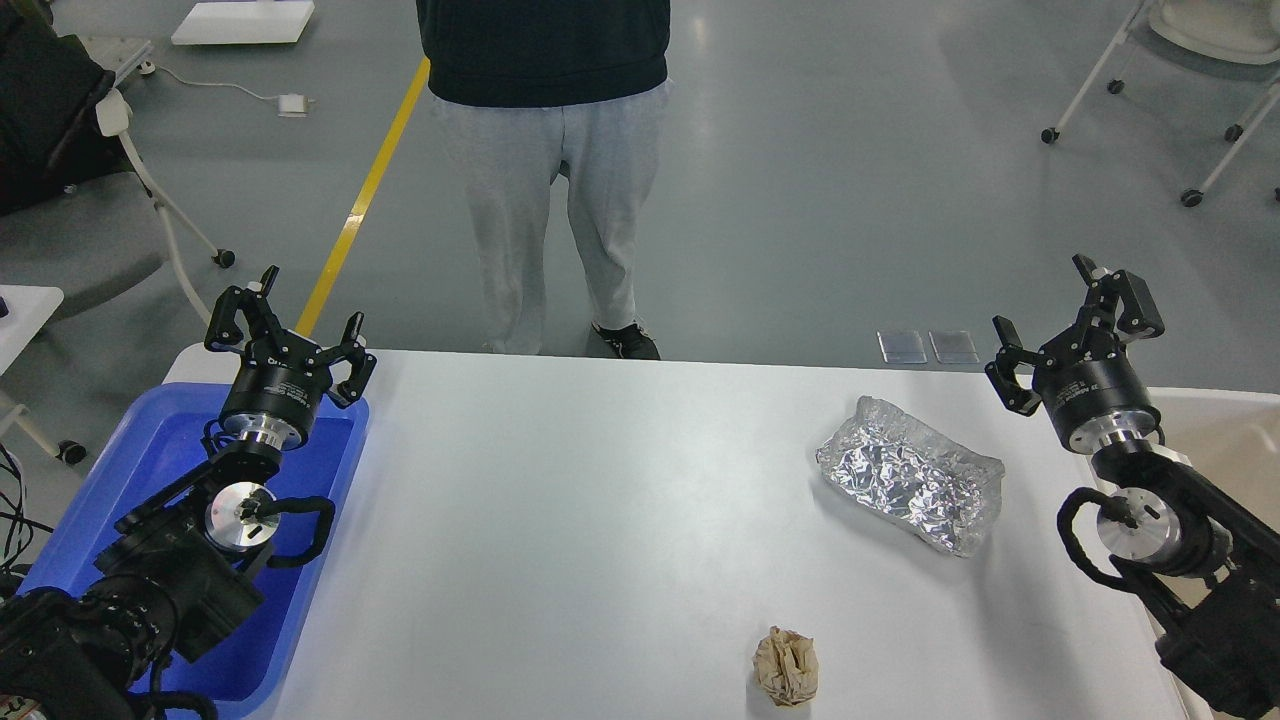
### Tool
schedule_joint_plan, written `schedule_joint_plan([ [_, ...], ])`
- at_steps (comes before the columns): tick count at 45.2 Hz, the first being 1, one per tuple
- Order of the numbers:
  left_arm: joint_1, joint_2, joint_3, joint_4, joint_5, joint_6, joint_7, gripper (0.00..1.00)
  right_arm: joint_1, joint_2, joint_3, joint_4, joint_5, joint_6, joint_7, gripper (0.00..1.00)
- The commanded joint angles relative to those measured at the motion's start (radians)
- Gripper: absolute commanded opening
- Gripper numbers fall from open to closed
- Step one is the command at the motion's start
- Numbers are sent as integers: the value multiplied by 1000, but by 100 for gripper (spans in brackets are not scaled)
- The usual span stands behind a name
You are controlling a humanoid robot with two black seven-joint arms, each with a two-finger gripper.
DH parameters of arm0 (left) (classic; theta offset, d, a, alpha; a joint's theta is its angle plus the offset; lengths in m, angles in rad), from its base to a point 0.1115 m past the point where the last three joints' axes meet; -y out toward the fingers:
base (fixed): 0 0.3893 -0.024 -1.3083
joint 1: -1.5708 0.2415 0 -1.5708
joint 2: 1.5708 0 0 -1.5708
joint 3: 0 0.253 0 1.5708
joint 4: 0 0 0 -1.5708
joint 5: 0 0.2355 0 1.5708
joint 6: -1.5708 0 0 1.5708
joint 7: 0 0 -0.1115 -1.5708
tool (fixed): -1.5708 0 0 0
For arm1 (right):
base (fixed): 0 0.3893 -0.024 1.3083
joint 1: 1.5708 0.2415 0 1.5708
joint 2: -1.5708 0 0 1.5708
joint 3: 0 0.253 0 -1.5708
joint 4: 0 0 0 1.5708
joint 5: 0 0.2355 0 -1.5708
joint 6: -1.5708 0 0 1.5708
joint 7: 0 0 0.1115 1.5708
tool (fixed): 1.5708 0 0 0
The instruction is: Tidy desktop
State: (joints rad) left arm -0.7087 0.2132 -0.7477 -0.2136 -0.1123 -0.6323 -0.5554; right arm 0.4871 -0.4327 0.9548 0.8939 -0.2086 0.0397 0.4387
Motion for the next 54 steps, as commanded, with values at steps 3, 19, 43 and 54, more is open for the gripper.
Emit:
schedule_joint_plan([
  [3, 0, -2, 1, 0, 0, 0, -1, 100, -4, -11, -1, -1, 0, 2, 0, 100],
  [19, 0, 0, -1, -1, 0, 0, 0, 100, -1, -8, 4, -4, 12, 5, 0, 100],
  [43, 0, 0, -1, 0, 0, 0, 0, 100, 8, 0, -11, 0, 20, 6, -60, 100],
  [54, 0, -2, -1, 0, 0, 0, 0, 100, 1, -17, -13, 10, 28, -9, -114, 100],
])
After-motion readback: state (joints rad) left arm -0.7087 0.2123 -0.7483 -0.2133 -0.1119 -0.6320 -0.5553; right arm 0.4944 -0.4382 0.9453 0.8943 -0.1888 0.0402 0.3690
